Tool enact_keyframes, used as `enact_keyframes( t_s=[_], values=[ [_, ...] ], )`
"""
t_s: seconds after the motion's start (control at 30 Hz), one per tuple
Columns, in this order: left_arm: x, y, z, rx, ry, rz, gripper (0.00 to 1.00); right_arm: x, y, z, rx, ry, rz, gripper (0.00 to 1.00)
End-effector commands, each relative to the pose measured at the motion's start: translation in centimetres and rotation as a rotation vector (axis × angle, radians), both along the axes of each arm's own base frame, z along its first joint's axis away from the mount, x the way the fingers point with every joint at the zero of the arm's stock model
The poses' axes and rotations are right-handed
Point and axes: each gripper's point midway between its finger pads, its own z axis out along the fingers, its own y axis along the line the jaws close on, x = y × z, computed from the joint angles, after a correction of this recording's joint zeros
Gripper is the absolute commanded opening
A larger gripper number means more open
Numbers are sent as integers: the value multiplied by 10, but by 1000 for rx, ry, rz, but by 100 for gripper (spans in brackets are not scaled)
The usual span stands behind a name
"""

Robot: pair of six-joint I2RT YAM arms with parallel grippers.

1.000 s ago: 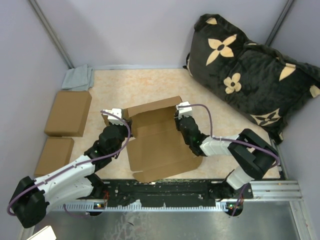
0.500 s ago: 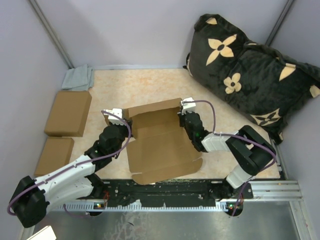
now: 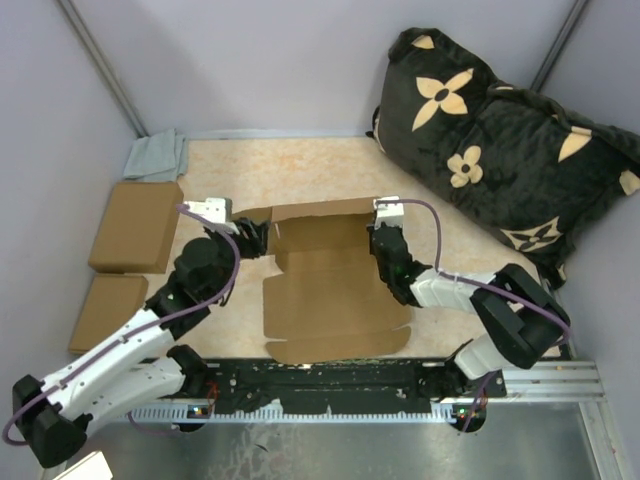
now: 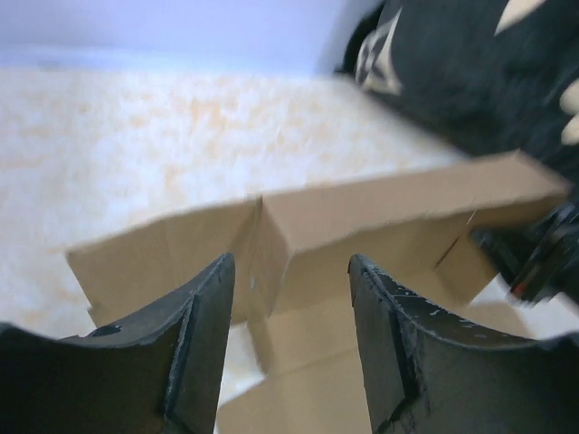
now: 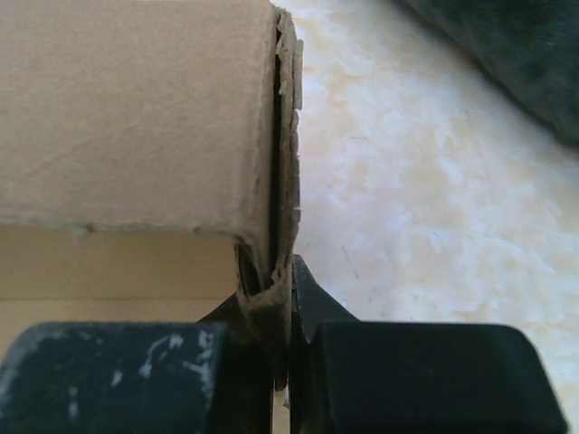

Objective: Fold the paper box

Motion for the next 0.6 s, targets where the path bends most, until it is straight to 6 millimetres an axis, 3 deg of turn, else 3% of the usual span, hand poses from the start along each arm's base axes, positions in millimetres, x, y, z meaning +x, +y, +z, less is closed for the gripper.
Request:
enact_keyframes(
  t_s=[0.0, 0.07, 0.13, 0.23, 0.4, 0.47, 0.57],
  values=[
    [3, 15, 74, -36, -137, 68, 66, -8, -32, 10, -8, -9, -138, 0],
    [15, 33, 84, -29, -156, 199, 77, -12, -38, 9, 10, -4, -138, 0],
    [32, 44, 87, 19, -180, 271, 73, -15, -42, 6, 38, 15, -132, 0],
    [72, 45, 74, 1, -110, 259, 71, -16, -51, 2, 70, 35, -140, 0],
    [131, 82, 11, -70, 80, 332, 67, -17, -55, 2, 99, 51, -131, 0],
    [140, 90, -18, -59, 133, 331, 65, -18, -54, 3, 112, 52, -119, 0],
    [140, 80, -52, -87, 186, 252, 64, -19, -52, 7, 119, 52, -99, 0]
  ],
)
